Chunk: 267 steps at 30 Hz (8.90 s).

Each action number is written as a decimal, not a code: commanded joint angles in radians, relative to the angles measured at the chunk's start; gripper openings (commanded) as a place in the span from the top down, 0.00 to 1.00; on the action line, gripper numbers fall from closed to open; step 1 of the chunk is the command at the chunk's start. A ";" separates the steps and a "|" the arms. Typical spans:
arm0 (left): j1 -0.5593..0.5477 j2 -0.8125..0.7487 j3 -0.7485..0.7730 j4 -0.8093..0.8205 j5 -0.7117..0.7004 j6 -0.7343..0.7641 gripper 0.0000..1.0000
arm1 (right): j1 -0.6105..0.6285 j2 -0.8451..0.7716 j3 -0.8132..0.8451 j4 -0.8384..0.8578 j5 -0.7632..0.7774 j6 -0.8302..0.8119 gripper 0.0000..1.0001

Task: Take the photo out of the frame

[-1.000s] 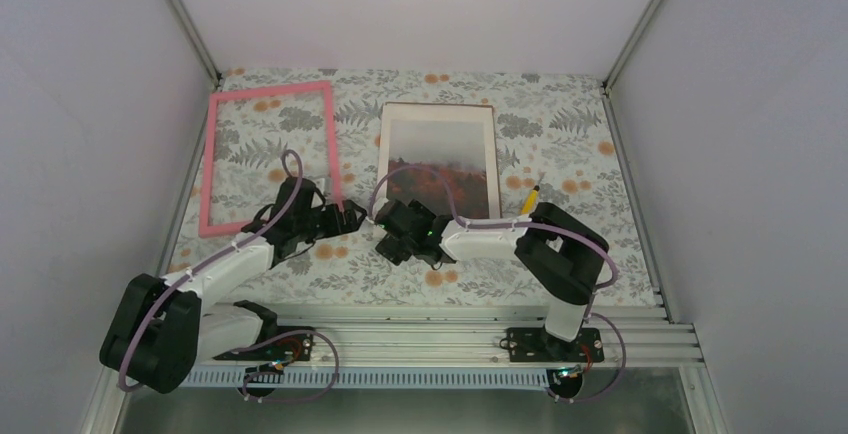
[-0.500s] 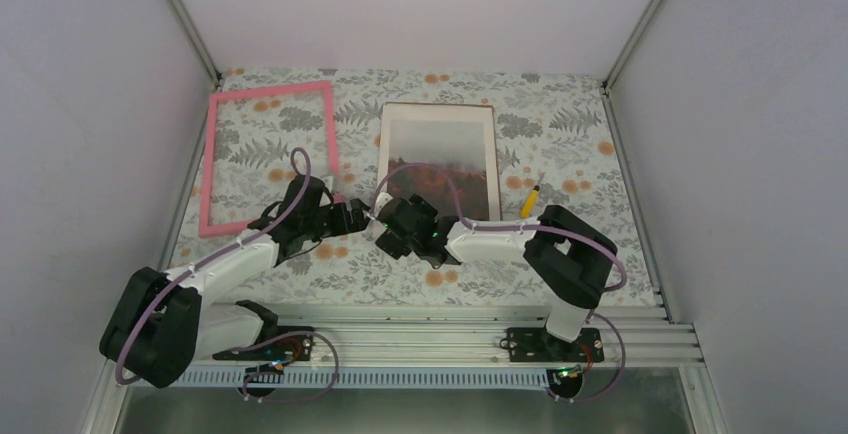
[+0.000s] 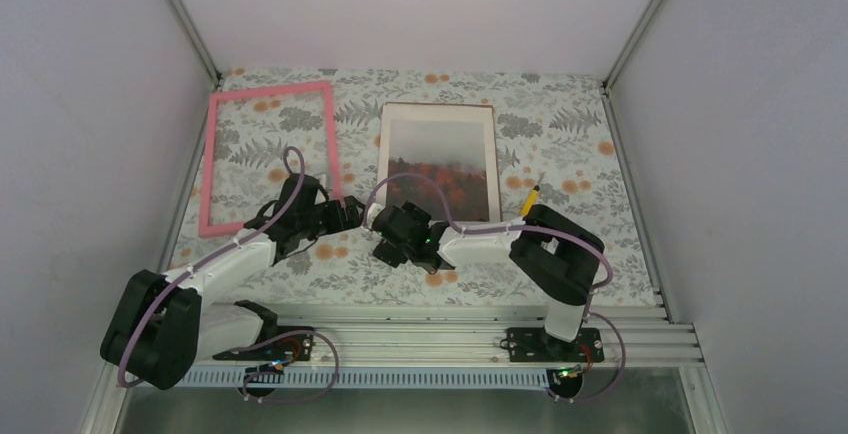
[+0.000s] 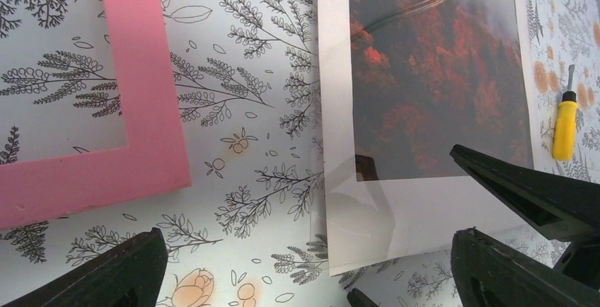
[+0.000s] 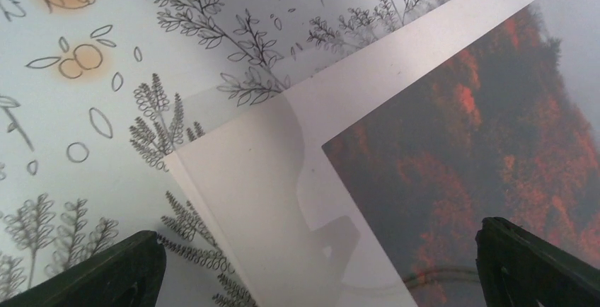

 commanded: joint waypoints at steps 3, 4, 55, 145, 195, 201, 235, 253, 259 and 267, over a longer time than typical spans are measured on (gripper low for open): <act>0.007 0.004 0.007 -0.006 -0.004 0.007 0.00 | 0.007 0.036 0.034 0.061 0.105 -0.018 0.00; 0.007 0.006 0.010 -0.009 -0.005 0.010 0.00 | 0.007 0.034 0.033 0.069 0.125 -0.016 0.00; -0.096 0.153 0.044 0.160 0.073 -0.091 0.17 | -0.190 -0.090 -0.021 0.043 -0.072 0.135 0.01; -0.164 0.463 -0.037 0.410 0.083 -0.244 0.70 | -0.276 0.101 0.190 -0.211 0.040 0.324 0.00; -0.165 0.461 0.070 0.399 0.128 -0.276 0.67 | -0.433 -0.209 -0.179 0.130 -0.145 0.315 0.00; -0.164 0.427 0.071 0.381 0.116 -0.279 0.67 | -0.424 -0.254 -0.214 0.182 -0.356 0.242 0.04; -0.136 0.571 0.073 0.590 0.216 -0.432 0.68 | -0.380 -0.260 -0.250 0.235 -0.303 0.204 0.04; -0.063 0.693 0.296 0.485 0.236 -0.320 0.67 | -0.377 -0.292 -0.275 0.263 -0.238 0.223 0.04; -0.045 0.776 0.413 0.420 0.251 -0.246 0.67 | -0.377 -0.296 -0.279 0.273 -0.214 0.230 0.04; -0.019 0.869 0.543 0.366 0.261 -0.179 0.67 | -0.377 -0.307 -0.290 0.290 -0.176 0.236 0.03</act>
